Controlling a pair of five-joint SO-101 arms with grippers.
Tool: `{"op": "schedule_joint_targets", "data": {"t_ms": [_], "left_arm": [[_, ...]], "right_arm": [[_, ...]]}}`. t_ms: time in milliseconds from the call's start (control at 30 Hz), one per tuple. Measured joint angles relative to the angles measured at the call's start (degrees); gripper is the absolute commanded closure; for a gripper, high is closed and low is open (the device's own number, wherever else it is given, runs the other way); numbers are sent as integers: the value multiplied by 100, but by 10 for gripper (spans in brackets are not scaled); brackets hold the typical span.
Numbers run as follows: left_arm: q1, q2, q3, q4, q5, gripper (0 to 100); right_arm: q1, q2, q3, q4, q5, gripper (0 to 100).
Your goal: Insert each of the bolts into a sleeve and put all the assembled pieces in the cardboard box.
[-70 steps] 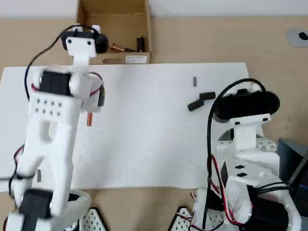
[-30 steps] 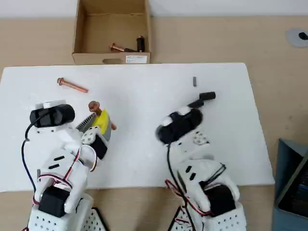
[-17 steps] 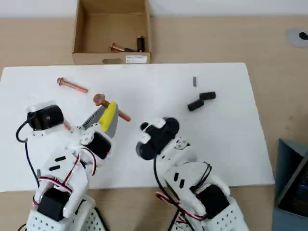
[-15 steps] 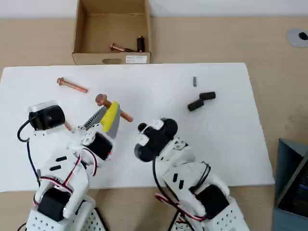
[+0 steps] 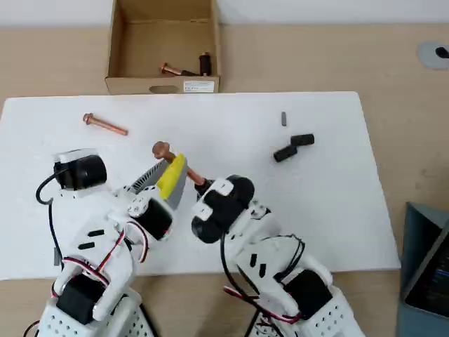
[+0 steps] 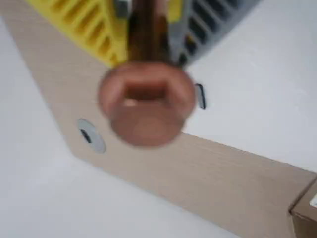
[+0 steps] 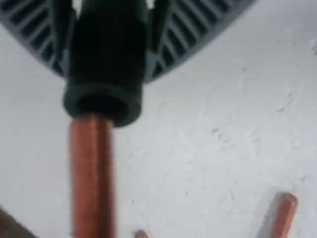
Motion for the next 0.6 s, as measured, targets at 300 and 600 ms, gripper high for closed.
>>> {"op": "schedule_joint_targets", "data": {"t_ms": [300, 600], "left_arm": [[18, -9, 237, -9, -316, 998], [334, -35, 484, -18, -325, 998]], "right_arm": [[0, 0, 0, 0, 88, 989], [0, 0, 18, 9, 97, 989]]}}
